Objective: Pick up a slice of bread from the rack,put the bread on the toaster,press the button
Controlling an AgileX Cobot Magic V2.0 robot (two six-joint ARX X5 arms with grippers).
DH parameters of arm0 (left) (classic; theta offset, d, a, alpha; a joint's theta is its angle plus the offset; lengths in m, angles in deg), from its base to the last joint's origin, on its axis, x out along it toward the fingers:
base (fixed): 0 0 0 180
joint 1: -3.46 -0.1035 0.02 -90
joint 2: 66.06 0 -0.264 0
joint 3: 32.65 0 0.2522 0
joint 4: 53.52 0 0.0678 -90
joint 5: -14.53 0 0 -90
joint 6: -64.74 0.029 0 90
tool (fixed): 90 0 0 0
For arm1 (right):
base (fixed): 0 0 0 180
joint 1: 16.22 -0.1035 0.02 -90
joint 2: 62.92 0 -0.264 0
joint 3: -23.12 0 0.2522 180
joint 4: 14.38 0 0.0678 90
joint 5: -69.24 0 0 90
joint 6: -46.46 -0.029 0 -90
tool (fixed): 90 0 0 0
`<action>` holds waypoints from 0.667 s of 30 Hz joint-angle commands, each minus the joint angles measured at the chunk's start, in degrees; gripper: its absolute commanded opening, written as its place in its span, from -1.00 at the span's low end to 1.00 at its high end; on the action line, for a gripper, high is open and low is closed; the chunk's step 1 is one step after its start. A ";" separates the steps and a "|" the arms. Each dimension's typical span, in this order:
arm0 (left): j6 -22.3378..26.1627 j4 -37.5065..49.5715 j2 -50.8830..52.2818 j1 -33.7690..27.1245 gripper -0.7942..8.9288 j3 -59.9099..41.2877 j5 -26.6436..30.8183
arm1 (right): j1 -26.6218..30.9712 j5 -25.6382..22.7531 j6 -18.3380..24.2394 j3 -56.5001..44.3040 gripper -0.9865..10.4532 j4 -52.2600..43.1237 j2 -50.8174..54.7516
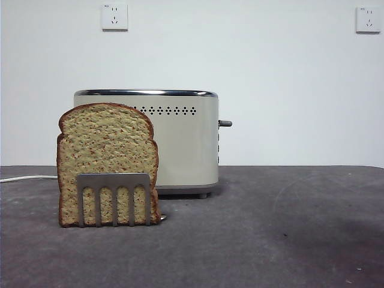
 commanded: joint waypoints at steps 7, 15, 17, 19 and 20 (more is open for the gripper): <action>-5.16 0.57 0.11 -0.17 -0.85 5.70 -0.07 | -0.07 -0.22 -0.52 -0.83 -0.83 0.02 0.20; -5.31 -3.61 -2.93 -0.17 -0.85 17.05 -0.02 | -0.07 -0.20 -0.57 -0.83 -0.83 -0.20 0.20; -5.27 -4.66 -4.79 -0.17 -0.85 20.33 -0.02 | -0.09 0.46 -2.71 -0.70 -0.83 -0.59 0.20; -5.29 -5.14 -7.10 -0.17 -0.85 23.56 -0.11 | -0.09 1.51 -6.99 -0.24 -0.83 -0.68 0.20; -5.29 -5.51 -8.44 -0.17 -0.85 25.35 -0.11 | -0.09 1.81 -9.92 0.00 -0.83 -0.68 0.20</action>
